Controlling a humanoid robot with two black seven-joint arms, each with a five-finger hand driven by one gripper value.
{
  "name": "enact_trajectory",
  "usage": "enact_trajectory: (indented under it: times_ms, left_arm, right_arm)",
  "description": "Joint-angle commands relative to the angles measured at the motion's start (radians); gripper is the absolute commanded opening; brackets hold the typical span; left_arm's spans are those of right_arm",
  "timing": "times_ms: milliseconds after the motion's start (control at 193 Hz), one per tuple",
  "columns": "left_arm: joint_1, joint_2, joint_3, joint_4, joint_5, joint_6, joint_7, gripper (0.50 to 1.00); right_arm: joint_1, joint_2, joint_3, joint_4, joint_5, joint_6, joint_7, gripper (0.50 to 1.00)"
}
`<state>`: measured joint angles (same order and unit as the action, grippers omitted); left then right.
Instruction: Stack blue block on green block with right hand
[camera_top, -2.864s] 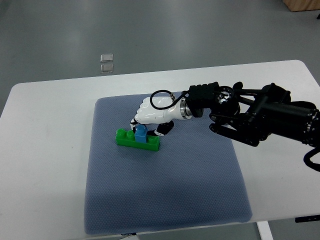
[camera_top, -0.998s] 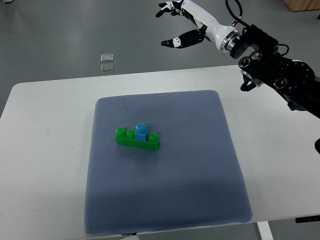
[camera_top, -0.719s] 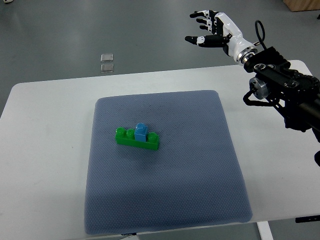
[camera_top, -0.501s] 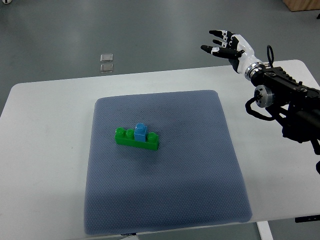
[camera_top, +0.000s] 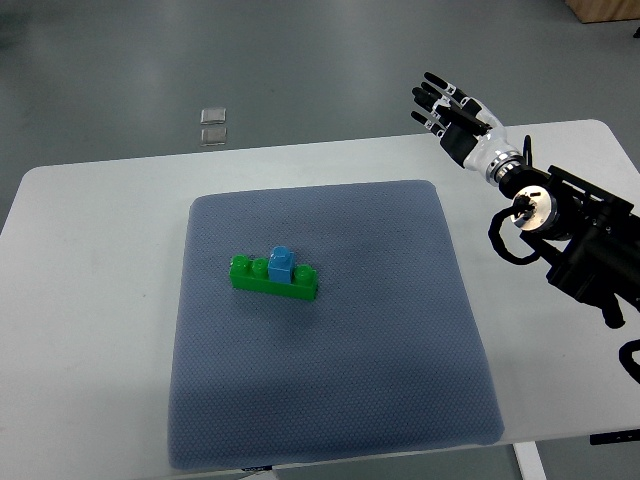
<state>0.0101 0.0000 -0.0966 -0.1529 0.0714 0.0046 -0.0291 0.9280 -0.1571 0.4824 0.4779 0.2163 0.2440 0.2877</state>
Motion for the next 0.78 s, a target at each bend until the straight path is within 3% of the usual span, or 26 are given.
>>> enact_trajectory:
  times_ms: [0,155,336,770]
  left_arm:
    - [0.001,0.0,0.0,0.001,-0.001,0.0,0.0,1.0]
    - [0.001,0.0,0.0,0.001,-0.001,0.0,0.0,1.0]
    - [0.001,0.0,0.0,0.0,0.001,0.0,0.0,1.0]
    - [0.001,0.0,0.0,0.0,0.001,0.0,0.0,1.0]
  right_arm:
    - [-0.003,0.002,0.004,-0.007,-0.003,0.001,0.015,0.913]
    - [-0.006,0.005,0.004,-0.021,-0.005,0.001,0.019,0.913]
    - [-0.017,0.025,0.001,-0.022,-0.006,0.001,0.097,0.913]
    - [-0.018,0.036,0.002,-0.024,-0.005,0.0,0.099,0.913]
